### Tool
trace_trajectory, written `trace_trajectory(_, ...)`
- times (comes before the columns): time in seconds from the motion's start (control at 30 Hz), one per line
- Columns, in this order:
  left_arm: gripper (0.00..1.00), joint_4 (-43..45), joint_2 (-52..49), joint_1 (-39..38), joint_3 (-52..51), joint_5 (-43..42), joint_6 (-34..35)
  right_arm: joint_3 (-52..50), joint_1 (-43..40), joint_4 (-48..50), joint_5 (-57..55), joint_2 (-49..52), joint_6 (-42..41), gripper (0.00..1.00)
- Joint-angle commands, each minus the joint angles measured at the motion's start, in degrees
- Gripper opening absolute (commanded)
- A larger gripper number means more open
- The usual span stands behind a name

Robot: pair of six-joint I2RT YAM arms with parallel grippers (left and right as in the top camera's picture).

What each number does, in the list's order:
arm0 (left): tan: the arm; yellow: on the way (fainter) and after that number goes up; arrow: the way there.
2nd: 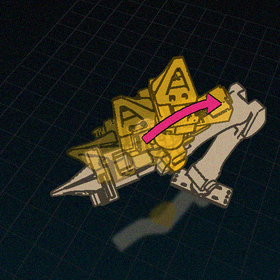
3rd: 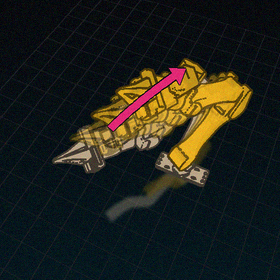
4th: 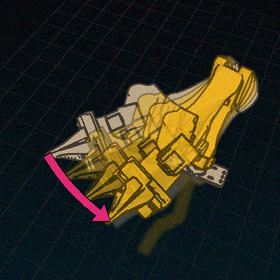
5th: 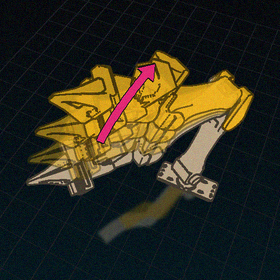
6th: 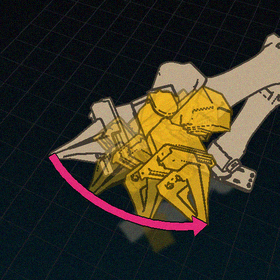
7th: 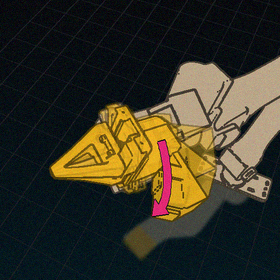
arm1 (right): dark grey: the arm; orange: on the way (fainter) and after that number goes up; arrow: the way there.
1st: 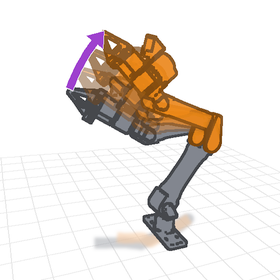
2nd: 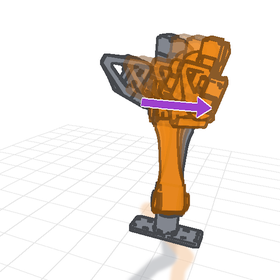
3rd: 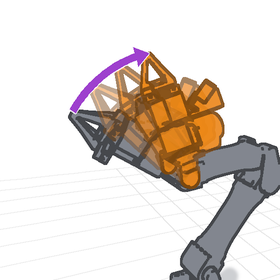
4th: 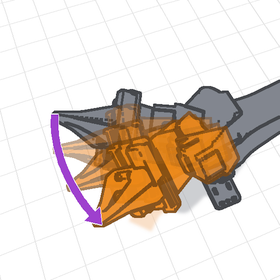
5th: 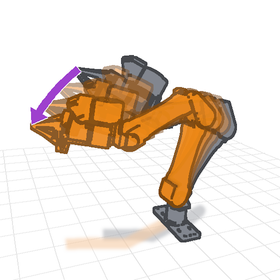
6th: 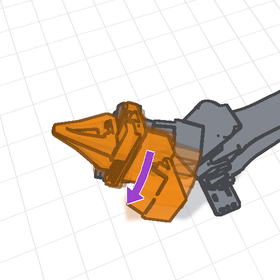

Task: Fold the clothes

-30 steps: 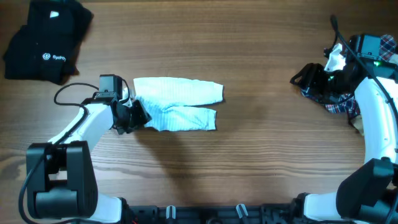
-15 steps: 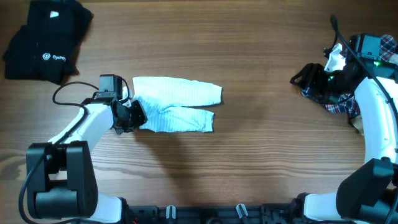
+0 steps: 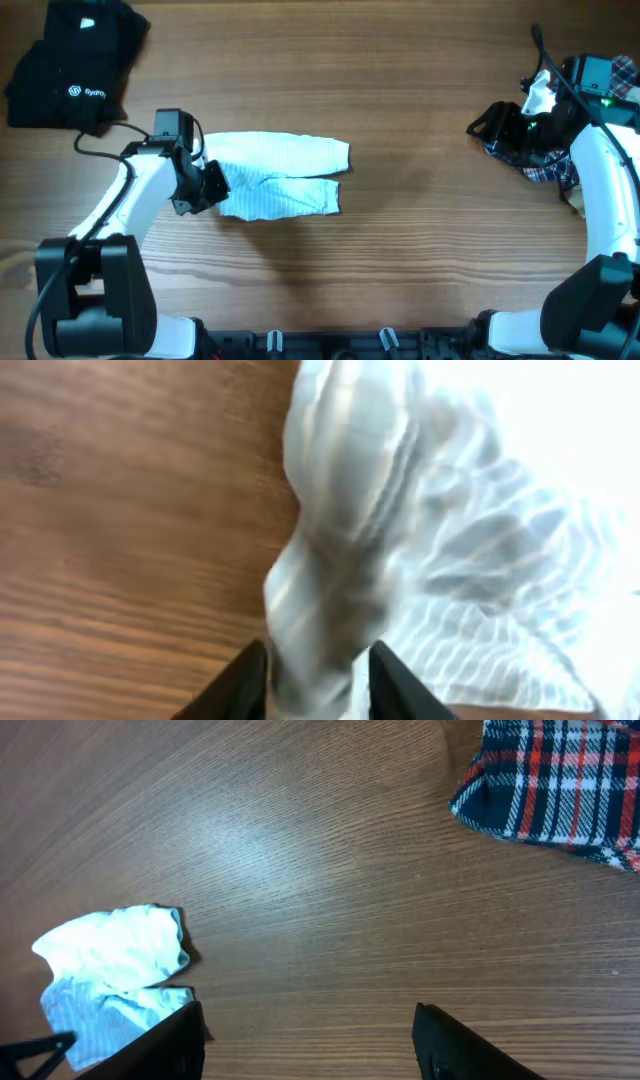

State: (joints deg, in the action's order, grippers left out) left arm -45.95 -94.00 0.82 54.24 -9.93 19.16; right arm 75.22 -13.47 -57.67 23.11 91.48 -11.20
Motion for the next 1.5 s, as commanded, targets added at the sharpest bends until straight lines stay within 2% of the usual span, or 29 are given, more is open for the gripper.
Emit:
trace_trajectory(0.0,0.35,-2.8,1.1,0.2,0.9,1.5,-1.0,1.3,0.1,0.0,0.9,-1.5,0.7,0.67)
trace_trajectory(0.07,0.35,-4.3,1.1,0.2,0.9,1.7,-1.0,1.3,0.1,0.1,0.9,-1.5,0.7,0.67)
trace_trajectory(0.13,0.41,-4.9,1.1,0.2,0.9,2.6,-1.0,1.3,0.1,0.1,0.9,-1.5,0.7,0.67)
trace_trajectory(0.2,0.57,-3.7,1.1,0.2,0.9,5.4,-1.0,1.3,0.1,0.1,0.9,-1.5,0.8,0.66)
trace_trajectory(0.33,0.62,1.3,1.1,0.2,0.9,7.7,-0.7,1.3,0.1,-0.1,0.9,-1.5,1.2,0.67)
trace_trajectory(0.47,0.63,3.3,1.1,0.2,0.9,6.3,-0.3,1.3,0.1,-0.3,0.9,-1.5,2.1,0.67)
trace_trajectory(0.73,0.61,7.3,-1.8,0.2,-1.0,-2.1,-0.3,1.3,0.1,-0.2,0.9,-1.5,2.1,0.67)
trace_trajectory(0.97,0.6,8.1,-2.4,0.2,-3.0,-2.3,1.0,1.3,0.1,0.0,0.9,-1.5,2.1,0.67)
trace_trajectory(1.03,0.59,8.4,-2.4,0.2,-3.1,-2.3,1.0,1.3,0.1,-0.1,0.9,-1.5,2.1,0.67)
trace_trajectory(1.17,0.41,7.8,-2.4,0.2,-3.1,-2.3,1.0,1.3,0.1,-0.1,0.9,-1.5,2.0,0.66)
trace_trajectory(1.23,0.28,6.9,-2.4,0.2,-3.1,-2.7,1.0,1.3,0.1,0.0,0.9,-1.5,2.0,0.66)
trace_trajectory(1.3,0.19,6.0,-2.4,0.2,-3.1,-2.7,1.0,1.3,0.1,0.0,0.9,-1.5,2.0,0.66)
trace_trajectory(1.47,0.17,4.0,-2.3,0.2,-3.0,-2.7,1.0,1.3,0.1,0.0,0.9,-1.5,2.0,0.66)
